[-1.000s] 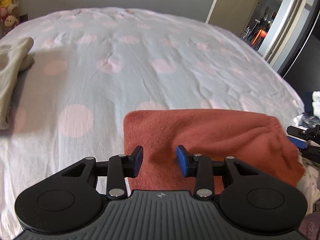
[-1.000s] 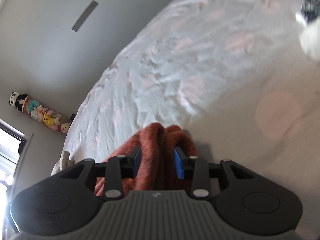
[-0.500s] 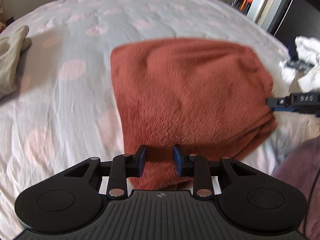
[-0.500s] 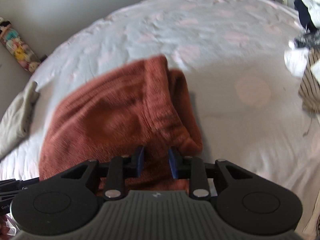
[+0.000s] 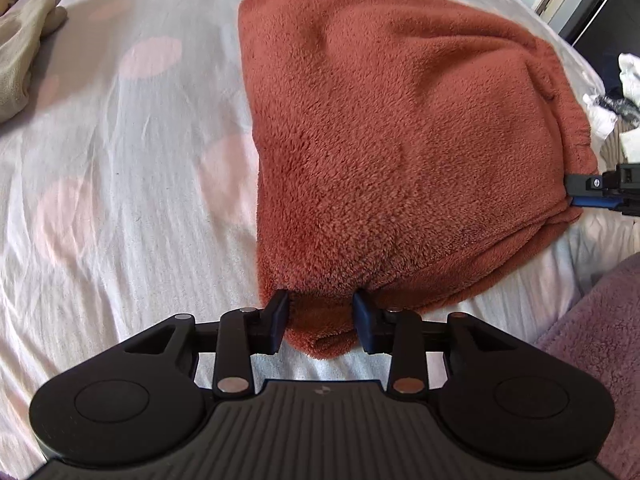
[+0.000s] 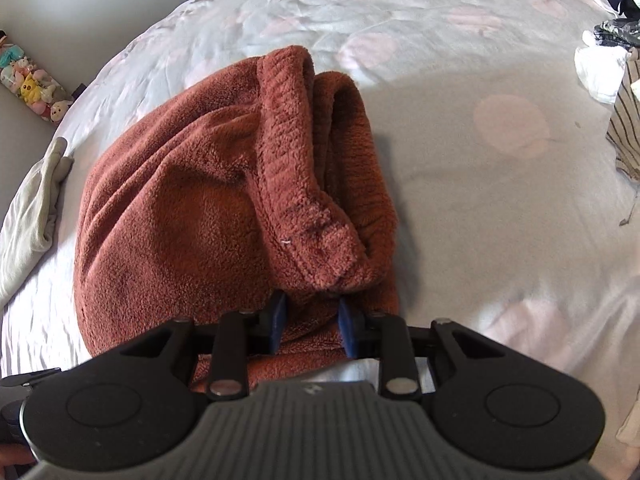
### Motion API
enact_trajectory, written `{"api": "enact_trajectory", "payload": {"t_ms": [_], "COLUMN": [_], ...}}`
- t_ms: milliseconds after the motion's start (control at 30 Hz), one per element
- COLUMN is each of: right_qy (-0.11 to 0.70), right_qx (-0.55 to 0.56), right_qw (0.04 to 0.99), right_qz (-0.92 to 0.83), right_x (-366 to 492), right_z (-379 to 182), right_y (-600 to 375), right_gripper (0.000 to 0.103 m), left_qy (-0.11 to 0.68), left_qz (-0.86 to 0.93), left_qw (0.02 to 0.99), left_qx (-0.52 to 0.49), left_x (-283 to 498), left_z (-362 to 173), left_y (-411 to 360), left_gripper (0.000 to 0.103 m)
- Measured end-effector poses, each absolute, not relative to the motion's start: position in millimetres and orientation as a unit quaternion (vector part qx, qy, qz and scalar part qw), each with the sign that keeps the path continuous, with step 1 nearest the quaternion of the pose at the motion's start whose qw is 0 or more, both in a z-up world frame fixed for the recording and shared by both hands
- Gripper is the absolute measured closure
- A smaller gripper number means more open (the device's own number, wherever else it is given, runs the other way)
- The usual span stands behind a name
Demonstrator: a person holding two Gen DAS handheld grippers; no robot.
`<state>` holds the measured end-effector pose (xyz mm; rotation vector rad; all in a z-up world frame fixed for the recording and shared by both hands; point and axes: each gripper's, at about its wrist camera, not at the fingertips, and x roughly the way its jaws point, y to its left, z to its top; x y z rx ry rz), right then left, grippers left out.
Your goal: Fold clothes
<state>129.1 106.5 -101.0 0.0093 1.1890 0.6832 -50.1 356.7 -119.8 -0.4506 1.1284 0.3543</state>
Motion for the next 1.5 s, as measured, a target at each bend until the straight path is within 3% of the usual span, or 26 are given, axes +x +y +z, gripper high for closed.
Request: {"api": "enact_trajectory", "payload": {"t_ms": [133, 267, 333, 500, 833, 1133, 1300, 1333, 1400, 1433, 1467, 1500], "right_qy": [0.537, 0.499, 0.489, 0.506, 0.591, 0.619, 0.627, 0.628, 0.628, 0.629, 0.626, 0.624], "right_qx": [0.015, 0.053, 0.069, 0.095, 0.158, 0.236, 0.244, 0.249, 0.255, 0.258, 0.259, 0.26], "right_qw": [0.777, 0.782, 0.784, 0.781, 0.694, 0.615, 0.584, 0.579, 0.578, 0.578, 0.581, 0.584], "right_qz": [0.328, 0.37, 0.375, 0.353, 0.38, 0.429, 0.455, 0.457, 0.453, 0.451, 0.451, 0.45], "right_x": [121, 120, 132, 185, 250, 273, 271, 270, 267, 266, 264, 262], "right_z": [-84, -60, -52, -61, -137, -177, -183, -185, -188, -190, -189, -187], "right_y": [91, 69, 61, 54, 65, 81, 97, 101, 104, 105, 105, 105], "right_gripper": [0.055, 0.028, 0.027, 0.028, 0.029, 0.028, 0.034, 0.043, 0.05, 0.053, 0.056, 0.057], "left_qy": [0.499, 0.442, 0.414, 0.394, 0.413, 0.392, 0.362, 0.36, 0.357, 0.353, 0.349, 0.342], "left_qz": [0.162, 0.15, 0.151, 0.155, 0.15, 0.131, 0.12, 0.12, 0.119, 0.115, 0.109, 0.102], "left_qw": [0.813, 0.834, 0.841, 0.849, 0.818, 0.791, 0.786, 0.787, 0.788, 0.789, 0.79, 0.791], "left_qx": [-0.251, -0.295, -0.312, -0.317, -0.372, -0.451, -0.487, -0.487, -0.488, -0.49, -0.493, -0.496], "left_x": [-65, -74, -72, -53, -28, -28, -36, -37, -38, -39, -39, -40], "left_z": [-102, -76, -65, -57, -108, -146, -162, -163, -163, -163, -163, -163], "left_y": [369, 392, 406, 423, 444, 465, 469, 469, 468, 467, 466, 466], "left_gripper": [0.064, 0.051, 0.049, 0.044, 0.044, 0.024, 0.022, 0.023, 0.029, 0.034, 0.049, 0.055]}}
